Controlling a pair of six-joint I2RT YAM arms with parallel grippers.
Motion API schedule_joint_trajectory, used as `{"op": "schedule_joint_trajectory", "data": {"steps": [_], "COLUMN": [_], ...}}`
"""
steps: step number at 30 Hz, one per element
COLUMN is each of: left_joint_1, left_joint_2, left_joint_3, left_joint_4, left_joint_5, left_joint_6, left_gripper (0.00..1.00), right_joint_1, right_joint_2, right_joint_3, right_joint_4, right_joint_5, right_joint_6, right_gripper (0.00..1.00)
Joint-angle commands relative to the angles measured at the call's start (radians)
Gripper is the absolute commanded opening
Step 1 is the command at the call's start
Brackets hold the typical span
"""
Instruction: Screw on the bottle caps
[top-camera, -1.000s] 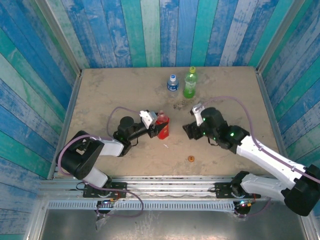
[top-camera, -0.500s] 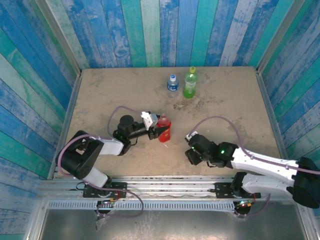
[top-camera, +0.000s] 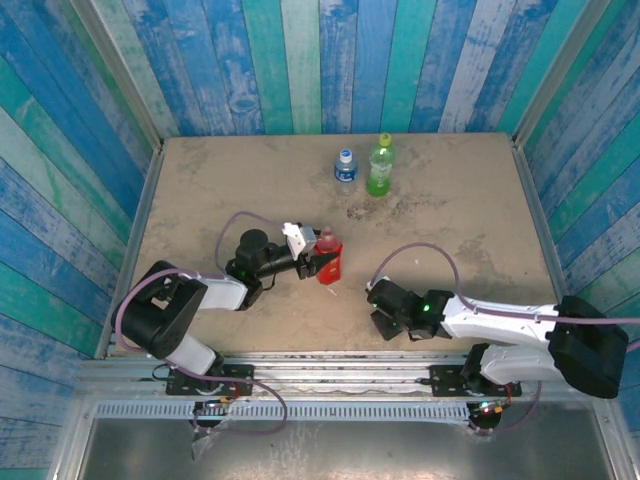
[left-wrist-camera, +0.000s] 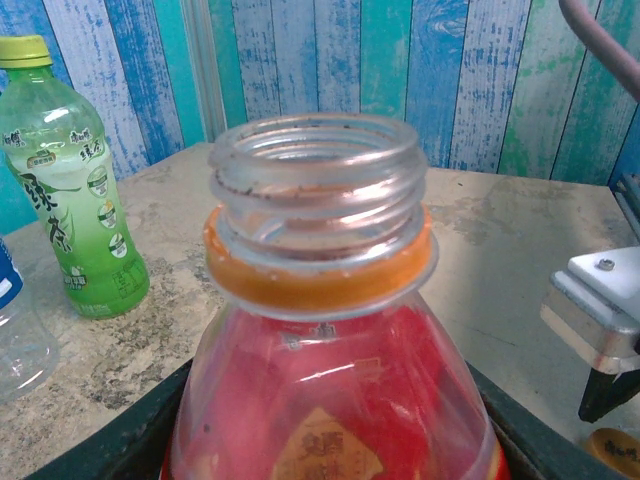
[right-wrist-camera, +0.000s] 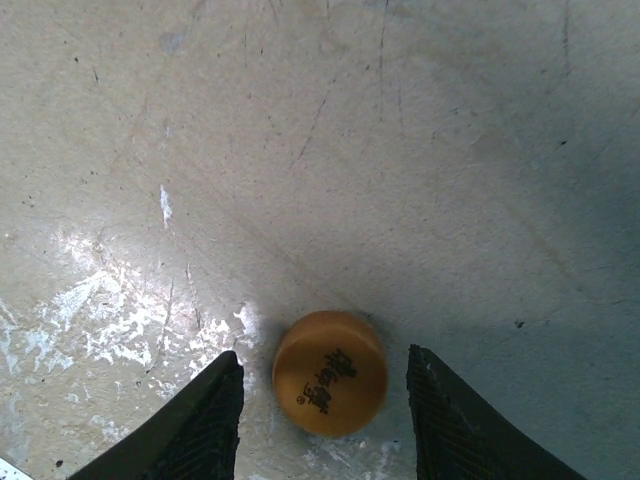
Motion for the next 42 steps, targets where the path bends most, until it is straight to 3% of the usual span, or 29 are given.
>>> {"op": "schedule_joint_trajectory", "data": {"steps": [1,10,20,27,42], "left_joint_1": [0.003,0.002,0.002,0.002,0.003], "left_joint_2": [0.007,0.004,0.004,0.003,0.012], "left_joint_3": [0.013,0.013,0.017,0.018,0.030], "left_joint_4": [-0.043,-0.048,-0.059,-0.060,-0.083], "left_joint_5": [0.018,0.019,0.023,0.031,0.069], "left_joint_6": [0.013,0.014,0.018,0.020,0.023], "left_gripper": [0.59,0.59,0.60,0.60,0.59], "right_joint_1": [0.007,0.007,0.007,0.008,-0.021], "right_joint_2": [0.020,0.031,0.058,0.049,-0.012], "right_joint_3": [-0.012,-0.018,-0.008,0.030,0.342], "right_joint_4": [0.035,0.041,0.037,-0.002,-0.209], "right_joint_5": [-0.011,-0.009,-0.001,0.006,0.088], "right_joint_6": [0.025,0.033,0.019,0.006,-0.108], "right_gripper": [0.44,0.35,0.36,0.31,0.30]}}
